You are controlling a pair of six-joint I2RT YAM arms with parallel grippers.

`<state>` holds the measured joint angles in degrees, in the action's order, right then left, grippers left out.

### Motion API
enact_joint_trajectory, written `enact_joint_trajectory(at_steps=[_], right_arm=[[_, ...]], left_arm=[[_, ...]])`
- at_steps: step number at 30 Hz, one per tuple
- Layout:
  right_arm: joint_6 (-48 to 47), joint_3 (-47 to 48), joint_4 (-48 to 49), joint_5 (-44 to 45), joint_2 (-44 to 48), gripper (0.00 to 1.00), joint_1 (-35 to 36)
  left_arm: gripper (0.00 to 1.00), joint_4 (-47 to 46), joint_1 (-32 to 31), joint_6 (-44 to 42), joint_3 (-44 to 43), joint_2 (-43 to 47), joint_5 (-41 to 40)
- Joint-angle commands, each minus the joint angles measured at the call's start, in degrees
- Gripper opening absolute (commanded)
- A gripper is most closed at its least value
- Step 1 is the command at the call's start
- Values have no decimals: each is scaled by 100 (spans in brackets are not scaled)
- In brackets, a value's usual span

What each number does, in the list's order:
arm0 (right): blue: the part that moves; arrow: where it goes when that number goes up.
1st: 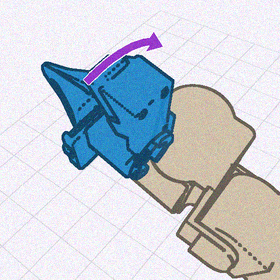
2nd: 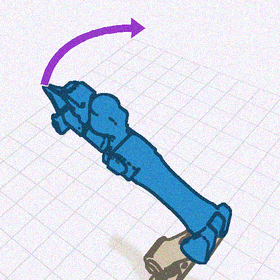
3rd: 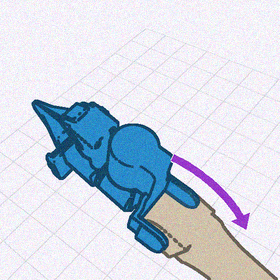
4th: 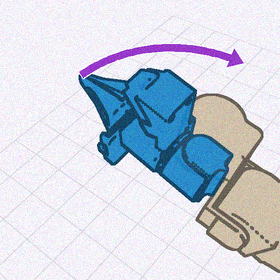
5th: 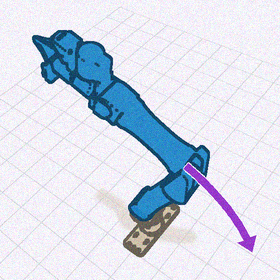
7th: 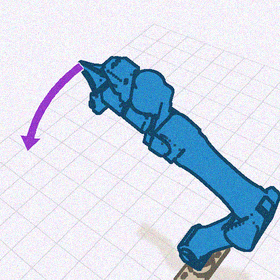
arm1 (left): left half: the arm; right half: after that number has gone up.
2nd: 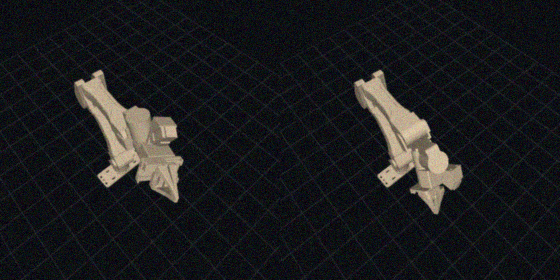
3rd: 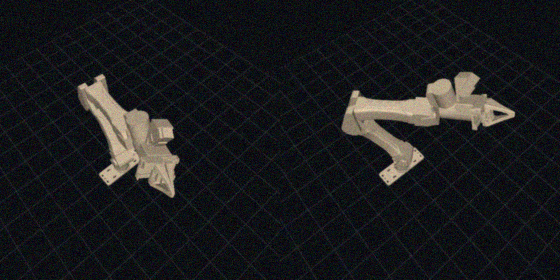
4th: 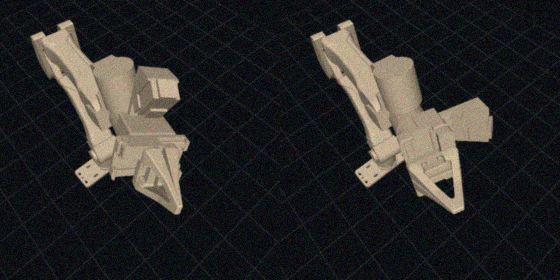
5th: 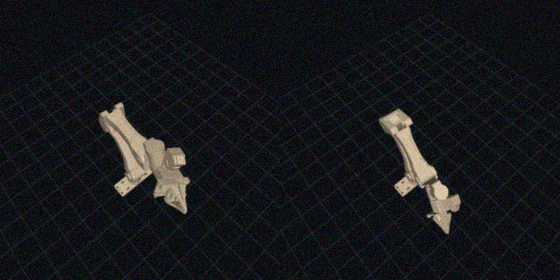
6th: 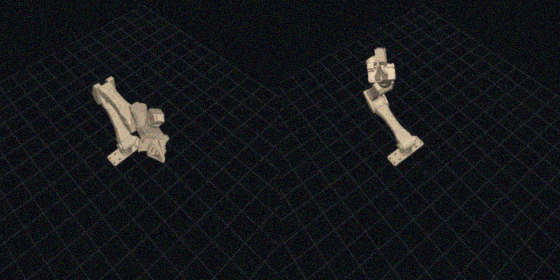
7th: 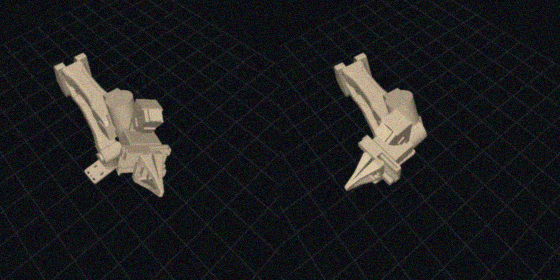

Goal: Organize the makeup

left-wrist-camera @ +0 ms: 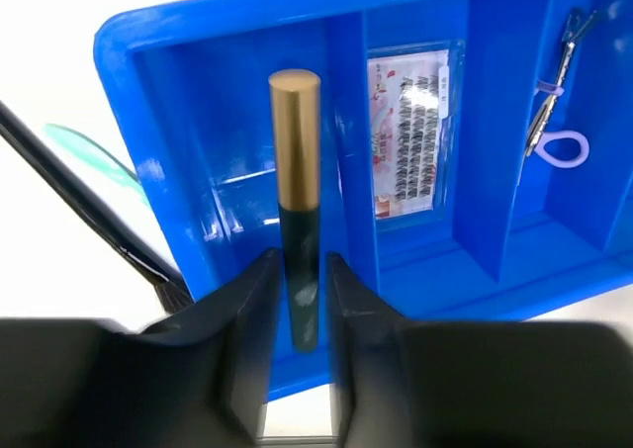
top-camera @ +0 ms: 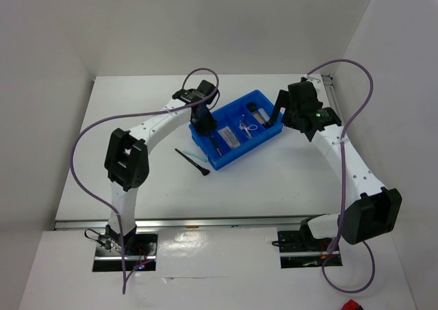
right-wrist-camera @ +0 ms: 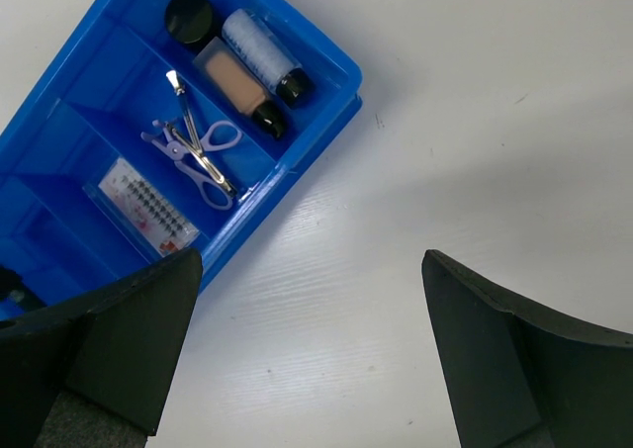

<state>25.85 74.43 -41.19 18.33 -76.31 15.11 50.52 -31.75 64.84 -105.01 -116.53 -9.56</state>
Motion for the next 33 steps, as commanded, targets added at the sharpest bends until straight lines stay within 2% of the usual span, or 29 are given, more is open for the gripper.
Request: enact_joint_trajectory(at_steps=[1,2,6,7,9,12,13,14,15,17,18,19,21,22,25,33], right_arm=[[-53,-34,32,118,222,100,-35],[-53,-34,32,118,222,100,-35],[-53,-87,32,66,222,100,-35],[-53,-87,32,66,222,100,-35],[-53,-87,32,66,275,100,-35],[-53,-87,32,66,336,100,-35],[-53,-87,32,66,336,100,-35],[-53,-139,32,66,397,100,-35],[-53,-192,32,66,398,100,-35],[-53,-192,32,66,398,100,-35],[-53,-192,32,66,398,100,-35],[-53,-192,32,5,398,100,-35],[-53,-192,94,-49,346,100,-88],[-53,-192,94,-49,345,100,-88],[-53,-140,41,-49,284,100,-88],[-53,-245,-12,4,459,100,-88]], left_arm=[[44,-139,-16,38,-19,95,33],[57,-139,-16,-15,-19,95,33],[81,-201,-16,-68,-19,210,86],[82,-201,-68,-68,33,358,86],[82,-122,-68,-68,33,490,8],[57,265,-68,143,296,938,-352],[50,265,-68,195,488,1087,-449],[39,343,10,352,969,1428,-572],[36,344,11,424,1278,1605,-573],[37,21,142,538,1946,1922,-347],[43,-138,247,539,2524,2115,-223],[46,-235,248,591,2721,2117,-117],[54,-236,309,652,3011,2170,-63],[61,-236,309,653,3065,2170,-63],[68,-472,362,592,3223,2170,-63],[70,-789,362,644,3460,1888,270]])
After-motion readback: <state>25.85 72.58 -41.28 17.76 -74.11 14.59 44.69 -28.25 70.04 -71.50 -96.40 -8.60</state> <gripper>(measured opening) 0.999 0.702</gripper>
